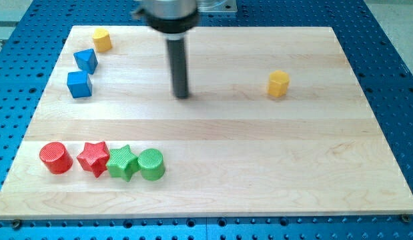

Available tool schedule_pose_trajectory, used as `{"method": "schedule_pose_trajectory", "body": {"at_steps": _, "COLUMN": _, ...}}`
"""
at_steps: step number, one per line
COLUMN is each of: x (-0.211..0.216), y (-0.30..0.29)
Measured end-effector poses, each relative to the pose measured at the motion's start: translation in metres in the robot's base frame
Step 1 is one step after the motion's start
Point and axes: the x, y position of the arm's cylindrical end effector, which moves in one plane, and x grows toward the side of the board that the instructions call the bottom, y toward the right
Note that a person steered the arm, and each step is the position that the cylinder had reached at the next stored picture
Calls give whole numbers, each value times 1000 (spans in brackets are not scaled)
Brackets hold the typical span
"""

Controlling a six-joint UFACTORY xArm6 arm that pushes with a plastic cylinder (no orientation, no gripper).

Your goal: Move the yellow hexagon to the top right side of the green circle

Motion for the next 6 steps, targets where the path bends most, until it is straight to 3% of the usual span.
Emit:
{"method": "schedule_pose_trajectory", "body": {"at_steps": 1, "x": -31, "y": 103}}
{"method": "schedule_pose_trajectory", "body": {"at_steps": 2, "x": -87, "y": 118}}
{"method": "schedule_pose_trajectory", "body": {"at_steps": 3, "x": -67, "y": 194}}
{"method": "schedule_pose_trajectory", "body": {"at_steps": 5, "x": 12, "y": 159}}
{"method": "schedule_pose_trajectory", "body": {"at_steps": 6, "x": 11, "y": 99}}
